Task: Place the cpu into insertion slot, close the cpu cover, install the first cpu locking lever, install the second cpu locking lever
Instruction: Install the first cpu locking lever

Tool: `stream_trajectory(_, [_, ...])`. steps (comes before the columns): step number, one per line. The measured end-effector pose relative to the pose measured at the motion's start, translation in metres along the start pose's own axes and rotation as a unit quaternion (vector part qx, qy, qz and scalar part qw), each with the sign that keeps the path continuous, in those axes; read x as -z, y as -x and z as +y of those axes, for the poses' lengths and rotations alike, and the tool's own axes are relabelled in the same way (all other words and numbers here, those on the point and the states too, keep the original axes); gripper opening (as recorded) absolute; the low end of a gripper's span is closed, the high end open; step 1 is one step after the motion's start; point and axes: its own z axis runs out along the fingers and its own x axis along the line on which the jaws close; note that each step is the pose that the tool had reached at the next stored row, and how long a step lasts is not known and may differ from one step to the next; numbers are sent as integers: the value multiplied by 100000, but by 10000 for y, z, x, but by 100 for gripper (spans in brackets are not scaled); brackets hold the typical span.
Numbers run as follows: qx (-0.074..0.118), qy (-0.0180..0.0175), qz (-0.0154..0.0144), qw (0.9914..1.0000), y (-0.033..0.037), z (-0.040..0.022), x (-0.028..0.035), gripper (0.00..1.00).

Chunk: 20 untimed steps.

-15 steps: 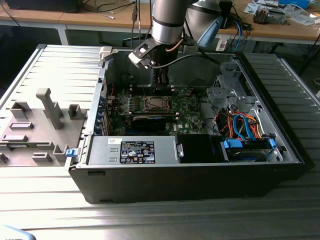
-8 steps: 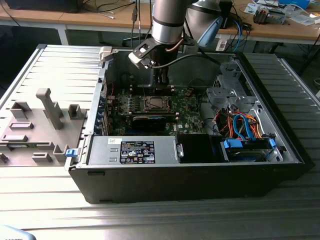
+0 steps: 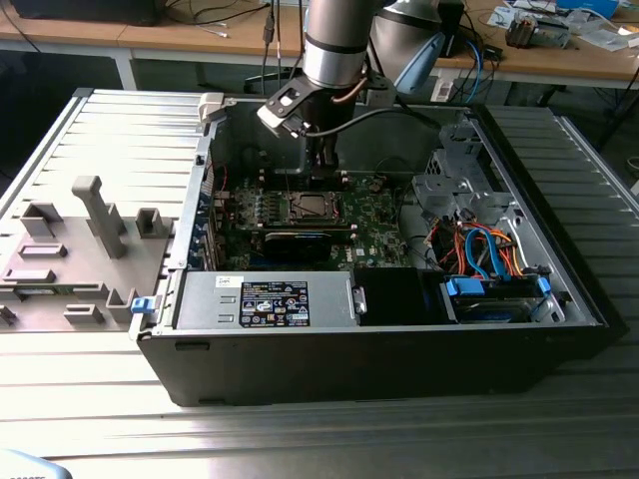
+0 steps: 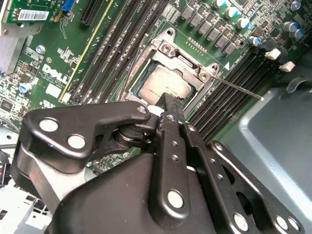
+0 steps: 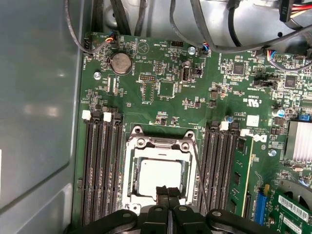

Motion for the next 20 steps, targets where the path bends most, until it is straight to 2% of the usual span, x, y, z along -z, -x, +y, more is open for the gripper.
stream_trajectory(10, [3338, 147, -137, 99944, 0, 0, 0, 11])
stream_trajectory(16, [5289, 231, -254, 99859, 0, 0, 0, 11])
stream_trajectory(20, [6979, 302, -357, 99755, 0, 0, 0, 11])
